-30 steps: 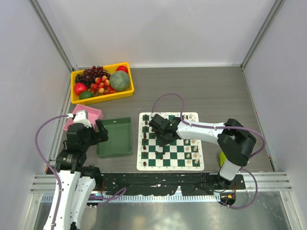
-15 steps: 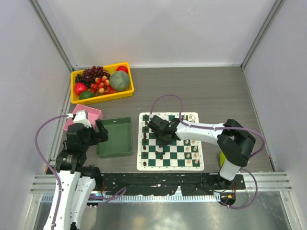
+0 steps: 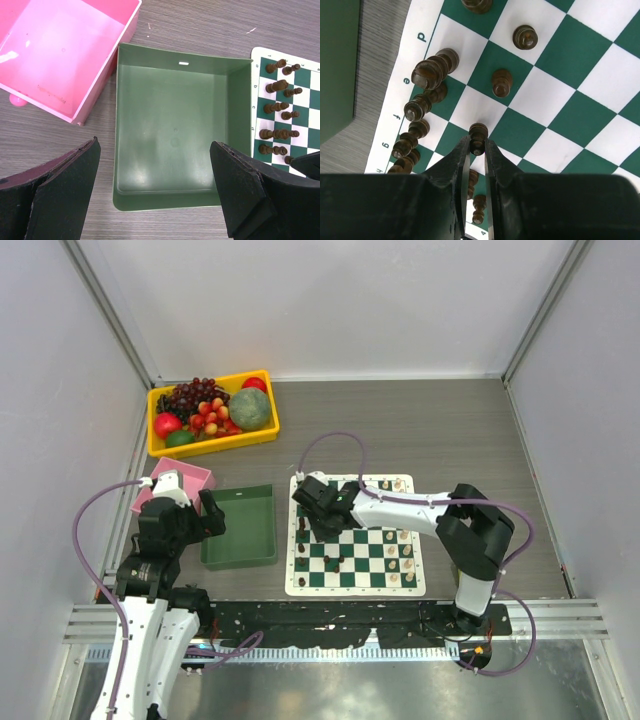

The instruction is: Set up the chess pieces on the board

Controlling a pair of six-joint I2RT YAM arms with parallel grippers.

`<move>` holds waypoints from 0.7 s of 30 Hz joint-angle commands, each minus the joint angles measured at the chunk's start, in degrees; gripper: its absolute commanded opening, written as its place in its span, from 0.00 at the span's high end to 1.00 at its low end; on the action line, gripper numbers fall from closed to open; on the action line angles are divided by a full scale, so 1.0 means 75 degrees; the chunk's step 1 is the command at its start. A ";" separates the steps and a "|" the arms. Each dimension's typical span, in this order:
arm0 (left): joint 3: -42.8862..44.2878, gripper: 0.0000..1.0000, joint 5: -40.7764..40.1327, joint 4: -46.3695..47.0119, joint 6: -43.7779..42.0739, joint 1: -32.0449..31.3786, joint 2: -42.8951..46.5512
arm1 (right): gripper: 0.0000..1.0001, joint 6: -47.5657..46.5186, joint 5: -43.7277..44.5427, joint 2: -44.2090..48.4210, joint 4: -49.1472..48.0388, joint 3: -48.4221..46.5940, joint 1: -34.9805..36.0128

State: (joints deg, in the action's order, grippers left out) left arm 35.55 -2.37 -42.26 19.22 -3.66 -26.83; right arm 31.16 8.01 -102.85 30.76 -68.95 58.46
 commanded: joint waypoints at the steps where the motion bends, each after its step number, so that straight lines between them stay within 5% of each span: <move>1: 0.0041 0.01 0.0070 0.0232 0.0015 0.0008 0.0050 | 0.80 -0.0041 0.0174 -0.0091 -0.0223 -0.0346 0.0034; 21: 0.0041 0.01 0.0058 0.0221 0.0015 0.0019 0.0038 | 0.77 -0.0076 0.0104 -0.0443 -0.0211 -0.0451 0.0057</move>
State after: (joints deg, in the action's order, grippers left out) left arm 35.55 -2.37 -42.26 19.22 -3.66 -26.83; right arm 30.57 8.64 -105.41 30.17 -70.19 58.54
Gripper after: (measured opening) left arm 0.991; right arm 0.228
